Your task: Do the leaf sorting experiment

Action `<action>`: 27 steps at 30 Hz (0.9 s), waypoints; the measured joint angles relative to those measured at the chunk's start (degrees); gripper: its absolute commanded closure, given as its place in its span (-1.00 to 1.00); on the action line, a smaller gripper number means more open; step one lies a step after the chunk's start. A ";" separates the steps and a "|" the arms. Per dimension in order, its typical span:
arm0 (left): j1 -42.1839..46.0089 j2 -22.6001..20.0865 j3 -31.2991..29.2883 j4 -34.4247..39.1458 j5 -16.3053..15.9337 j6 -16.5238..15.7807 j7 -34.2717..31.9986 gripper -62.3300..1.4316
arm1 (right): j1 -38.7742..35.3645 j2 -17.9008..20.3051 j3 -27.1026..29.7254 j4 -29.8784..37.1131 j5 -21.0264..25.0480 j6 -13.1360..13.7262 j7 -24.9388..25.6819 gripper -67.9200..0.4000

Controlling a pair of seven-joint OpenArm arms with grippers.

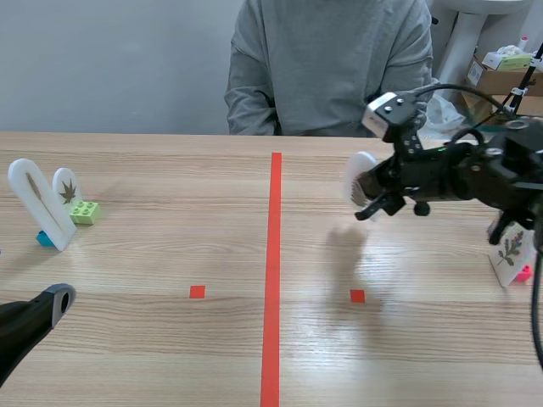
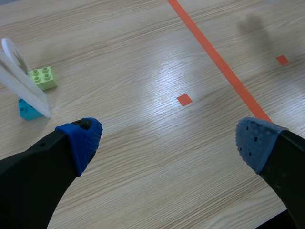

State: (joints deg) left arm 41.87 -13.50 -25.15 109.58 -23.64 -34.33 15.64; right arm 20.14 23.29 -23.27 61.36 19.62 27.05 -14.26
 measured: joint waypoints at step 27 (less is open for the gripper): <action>0.00 0.00 0.00 0.00 0.00 0.00 0.02 -0.93 | -27.76 1.03 34.56 10.86 3.34 -10.38 -1.05 0.88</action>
State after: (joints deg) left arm 41.87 -13.50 -25.15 109.58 -23.64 -34.33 15.66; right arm -7.62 24.32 11.29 72.23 22.96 16.67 -15.31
